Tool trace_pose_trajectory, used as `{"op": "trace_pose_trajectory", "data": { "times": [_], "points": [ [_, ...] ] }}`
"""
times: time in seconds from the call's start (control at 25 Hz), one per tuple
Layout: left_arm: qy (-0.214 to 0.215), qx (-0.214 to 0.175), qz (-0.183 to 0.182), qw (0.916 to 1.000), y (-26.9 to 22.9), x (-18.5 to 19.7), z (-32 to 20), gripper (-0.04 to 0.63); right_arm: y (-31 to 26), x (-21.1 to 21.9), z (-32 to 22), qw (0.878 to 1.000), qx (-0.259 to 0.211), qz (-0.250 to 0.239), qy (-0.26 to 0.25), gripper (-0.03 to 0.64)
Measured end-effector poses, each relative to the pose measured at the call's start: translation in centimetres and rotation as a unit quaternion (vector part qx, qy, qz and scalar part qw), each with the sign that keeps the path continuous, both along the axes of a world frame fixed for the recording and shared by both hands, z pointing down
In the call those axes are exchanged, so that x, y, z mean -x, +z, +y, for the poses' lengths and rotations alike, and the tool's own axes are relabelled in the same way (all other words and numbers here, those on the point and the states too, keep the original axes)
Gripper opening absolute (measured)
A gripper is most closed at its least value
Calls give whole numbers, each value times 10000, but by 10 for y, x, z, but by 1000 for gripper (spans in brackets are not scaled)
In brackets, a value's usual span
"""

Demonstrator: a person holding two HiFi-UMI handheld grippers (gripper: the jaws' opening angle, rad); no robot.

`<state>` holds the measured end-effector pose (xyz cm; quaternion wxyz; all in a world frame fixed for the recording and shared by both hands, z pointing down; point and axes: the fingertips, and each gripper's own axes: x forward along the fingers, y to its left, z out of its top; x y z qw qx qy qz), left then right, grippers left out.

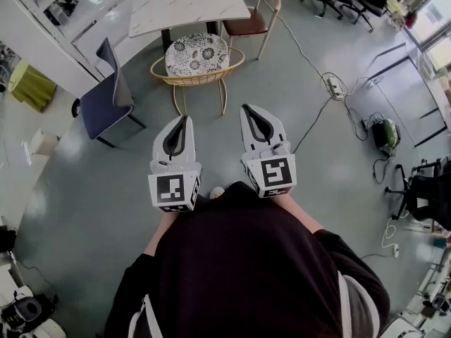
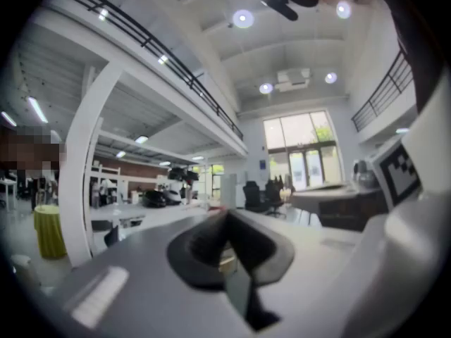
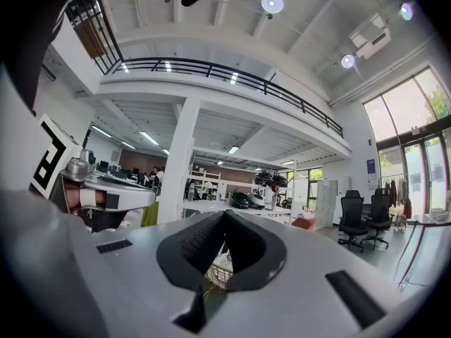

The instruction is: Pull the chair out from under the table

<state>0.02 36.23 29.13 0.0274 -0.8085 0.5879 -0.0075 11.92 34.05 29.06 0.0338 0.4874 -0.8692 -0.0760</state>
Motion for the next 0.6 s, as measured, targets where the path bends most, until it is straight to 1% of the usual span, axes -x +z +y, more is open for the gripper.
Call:
{"op": "trace_pose_trajectory", "data": {
  "times": [0.2,0.36,0.6],
  "points": [
    [-20,-19,-14,10000,11,16,-10,6,2,12,-9,10000,-41,-8,26,21],
    [-28,-46,72,10000,13,24,-24,6,0,20,-22,9998,-193,-32,-26,23],
    [-24,-132,25,9999,18,33,-69,8,8,30,-68,9994,-292,115,-135,23]
  ]
}}
